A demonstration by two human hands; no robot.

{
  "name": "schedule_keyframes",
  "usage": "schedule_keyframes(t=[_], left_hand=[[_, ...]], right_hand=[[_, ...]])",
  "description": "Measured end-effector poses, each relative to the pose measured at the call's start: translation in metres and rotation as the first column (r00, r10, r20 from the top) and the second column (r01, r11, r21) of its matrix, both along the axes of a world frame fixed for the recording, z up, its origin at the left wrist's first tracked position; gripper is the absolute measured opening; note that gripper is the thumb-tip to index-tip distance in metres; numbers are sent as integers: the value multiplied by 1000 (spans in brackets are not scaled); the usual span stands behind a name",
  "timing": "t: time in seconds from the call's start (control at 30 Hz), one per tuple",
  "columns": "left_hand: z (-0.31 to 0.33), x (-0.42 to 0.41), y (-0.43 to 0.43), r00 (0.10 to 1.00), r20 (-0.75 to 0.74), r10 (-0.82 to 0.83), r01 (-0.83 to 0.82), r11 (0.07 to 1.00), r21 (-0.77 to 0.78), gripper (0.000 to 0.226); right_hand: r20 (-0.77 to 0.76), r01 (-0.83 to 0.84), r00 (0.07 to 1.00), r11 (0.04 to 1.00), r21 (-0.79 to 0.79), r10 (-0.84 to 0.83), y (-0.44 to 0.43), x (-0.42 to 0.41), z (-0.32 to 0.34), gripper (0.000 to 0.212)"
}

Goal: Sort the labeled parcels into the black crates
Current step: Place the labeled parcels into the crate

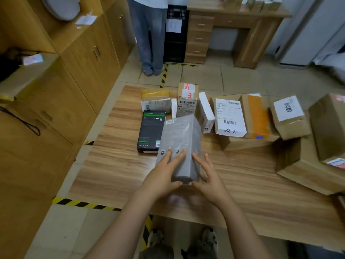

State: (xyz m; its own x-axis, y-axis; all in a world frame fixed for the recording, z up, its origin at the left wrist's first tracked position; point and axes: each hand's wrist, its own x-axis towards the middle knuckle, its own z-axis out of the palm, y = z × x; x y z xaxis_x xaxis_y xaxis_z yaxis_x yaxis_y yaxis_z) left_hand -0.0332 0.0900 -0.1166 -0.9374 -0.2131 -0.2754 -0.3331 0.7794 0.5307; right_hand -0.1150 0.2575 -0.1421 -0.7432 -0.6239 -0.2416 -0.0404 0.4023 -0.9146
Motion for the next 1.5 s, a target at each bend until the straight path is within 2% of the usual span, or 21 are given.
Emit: schedule_keyframes(t=[0.1,0.2,0.33,0.47,0.6,0.67,0.73,0.9,1.0,1.1,1.3,1.43,1.5], left_hand=[[1,4,-5,998,-21,-51,51,998,-24,91],[2,5,-6,992,-41,-123,121,991,-51,87],[-5,6,-13,992,-30,-120,118,990,-72,84],[-5,8,-18,991,-30,-131,129,989,-66,80],[-4,9,-17,994,-34,-105,103,993,-51,84],[-2,10,-16,996,-43,-84,83,996,-15,87],[-3,11,-13,996,-45,-73,75,996,49,87],[-23,16,0,996,-94,-10,30,976,216,85],[-22,19,1,994,-94,58,-37,977,212,80],[-19,19,-6,990,-91,106,-93,986,140,73],[-16,27,-20,970,-61,234,-232,972,29,74],[-17,26,-25,961,-95,259,-244,959,145,97],[-19,23,-22,956,-106,273,-249,948,200,96]], right_hand=[[54,70,996,996,-62,-67,-8,11,1,88],[-2,68,998,997,-37,-68,-15,19,0,89],[106,207,975,973,-105,-196,-17,22,-8,90],[69,216,974,976,-17,-214,-15,23,-13,84],[137,215,968,976,-23,-210,-18,28,-13,88],[102,231,969,972,-47,-225,-18,27,-11,84],[4,249,968,968,-37,-249,-14,21,-5,80],[-136,194,972,981,20,-189,-2,5,12,82],[-55,188,981,982,-4,-188,-1,4,6,81],[-15,141,990,988,61,-140,0,5,-8,82],[67,38,997,990,133,-47,-5,0,-21,90],[108,31,993,993,117,-44,-14,0,-30,89],[106,35,993,994,107,-46,-17,-2,-31,87]])
